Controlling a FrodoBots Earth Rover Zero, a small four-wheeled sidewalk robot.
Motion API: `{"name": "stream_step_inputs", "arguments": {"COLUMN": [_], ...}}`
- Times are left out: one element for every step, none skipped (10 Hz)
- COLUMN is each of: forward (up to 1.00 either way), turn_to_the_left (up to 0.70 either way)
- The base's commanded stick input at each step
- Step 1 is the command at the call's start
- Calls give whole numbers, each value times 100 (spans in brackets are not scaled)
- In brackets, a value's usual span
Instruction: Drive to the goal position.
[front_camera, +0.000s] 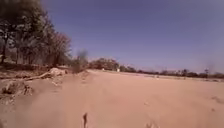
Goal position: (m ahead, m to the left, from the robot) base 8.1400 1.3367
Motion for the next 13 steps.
{"name": "stream_step_inputs", "arguments": {"forward": [100, 100, 100, 100, 100, 100, 100, 100, 100, 100, 100, 100, 100], "turn_to_the_left": [0, 0, 0, 0, 0, 0, 0, 0, 0, 0, 0, 0, 0]}}
